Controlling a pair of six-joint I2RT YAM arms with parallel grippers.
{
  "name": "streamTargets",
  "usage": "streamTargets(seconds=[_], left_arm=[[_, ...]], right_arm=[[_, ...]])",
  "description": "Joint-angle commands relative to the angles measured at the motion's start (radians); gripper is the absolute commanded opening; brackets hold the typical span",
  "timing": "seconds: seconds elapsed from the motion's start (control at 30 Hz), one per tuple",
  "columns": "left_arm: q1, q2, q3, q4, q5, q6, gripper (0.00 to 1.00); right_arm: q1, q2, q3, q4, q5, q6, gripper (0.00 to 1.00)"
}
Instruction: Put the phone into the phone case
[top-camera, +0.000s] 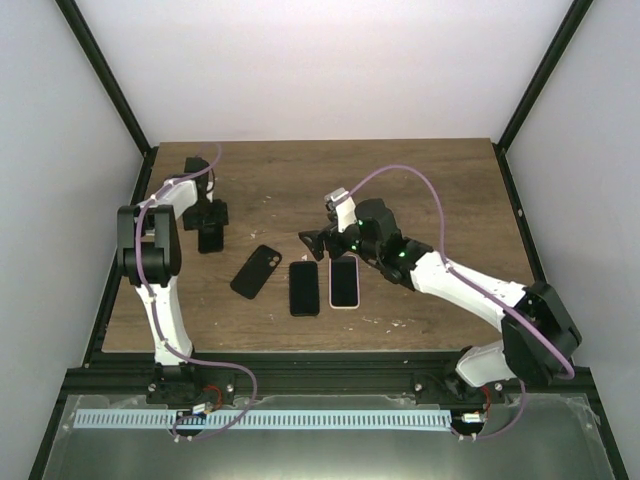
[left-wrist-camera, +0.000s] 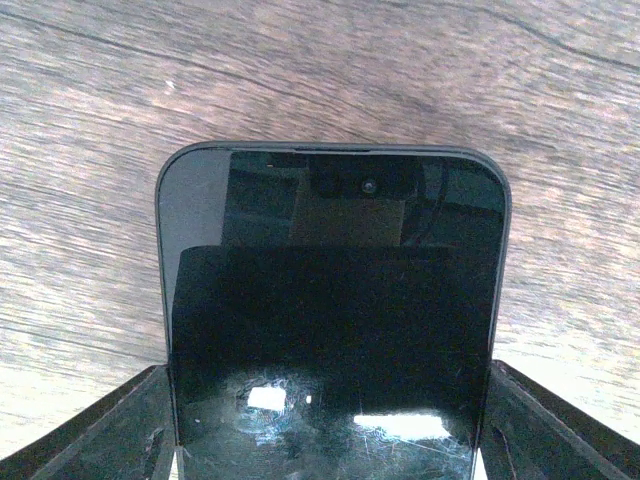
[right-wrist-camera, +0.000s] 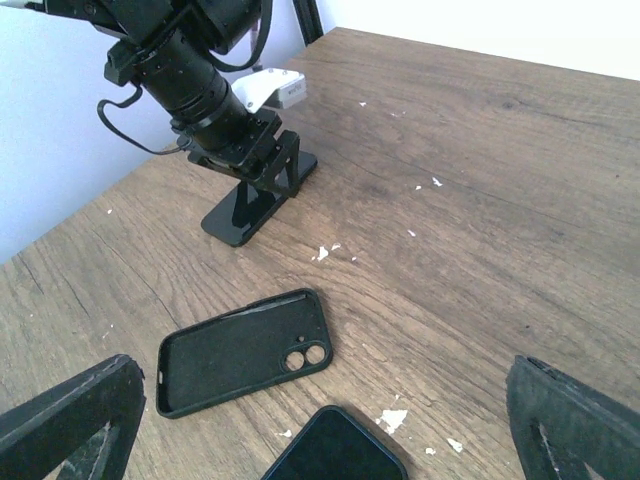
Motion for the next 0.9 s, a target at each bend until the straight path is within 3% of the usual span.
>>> streamTargets(seconds=[0.0,0.27,0.57,0.73,0.87], left_arm=[[-0.024,-0.040,-0.013,-0.049,0.050,-0.030,0.73],[-0.103,-0.158,-0.071,-0.067,0.077,0.000,0.72],[-0.165,-0.332,-0.182,-0.108,0.200,0.005,0.71],[-0.263,-0.384,-0.230,-0.124,0.154,0.002,0.71],[-0.332,-0.335,-0.270,-0.126,0.103,0.002,0.71]], right_arm=[[-0.008,-0.040,-0.007,0.006,0.017,-0.004,1.00],[-0.008,-0.075,-0.027,0.009,0.026,0.011,1.00],[-0.015,-0.144,-0.055,0.014,0.045,0.019,1.00],[-0.019,-0.192,-0.081,0.014,0.064,0.018,1.00],[-0.022,-0.216,-0.079,0.010,0.076,0.017,1.00]])
